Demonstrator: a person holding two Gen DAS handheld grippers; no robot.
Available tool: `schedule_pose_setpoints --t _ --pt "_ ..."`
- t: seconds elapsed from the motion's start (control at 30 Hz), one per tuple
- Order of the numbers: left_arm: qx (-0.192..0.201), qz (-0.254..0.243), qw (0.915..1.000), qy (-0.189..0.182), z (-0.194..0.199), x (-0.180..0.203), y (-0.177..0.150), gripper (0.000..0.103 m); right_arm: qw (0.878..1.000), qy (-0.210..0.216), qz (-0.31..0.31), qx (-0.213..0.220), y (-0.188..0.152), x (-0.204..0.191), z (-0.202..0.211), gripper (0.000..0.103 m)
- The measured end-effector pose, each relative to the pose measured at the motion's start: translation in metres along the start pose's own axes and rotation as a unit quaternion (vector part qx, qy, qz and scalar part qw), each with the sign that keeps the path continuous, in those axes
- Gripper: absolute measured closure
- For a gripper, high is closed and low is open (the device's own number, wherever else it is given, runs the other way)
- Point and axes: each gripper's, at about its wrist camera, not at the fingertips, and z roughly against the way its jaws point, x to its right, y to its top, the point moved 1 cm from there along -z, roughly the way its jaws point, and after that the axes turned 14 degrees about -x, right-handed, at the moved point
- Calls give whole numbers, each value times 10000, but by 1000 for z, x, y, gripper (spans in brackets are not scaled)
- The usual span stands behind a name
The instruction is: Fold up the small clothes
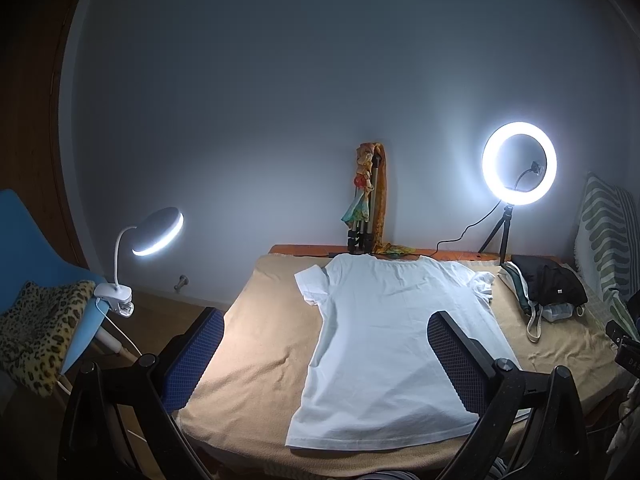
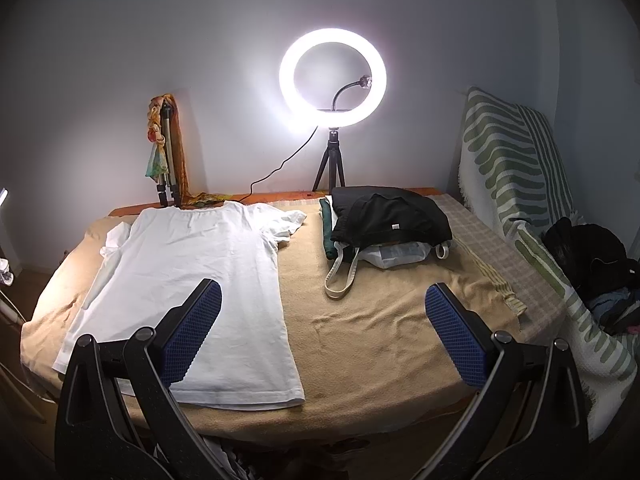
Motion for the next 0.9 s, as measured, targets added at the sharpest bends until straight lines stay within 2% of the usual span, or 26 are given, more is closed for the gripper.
schedule_pose_setpoints --t 0.9 --pt "21 -35 10000 12 1 6 -5 0 10000 9 -7 9 0 -1 1 0"
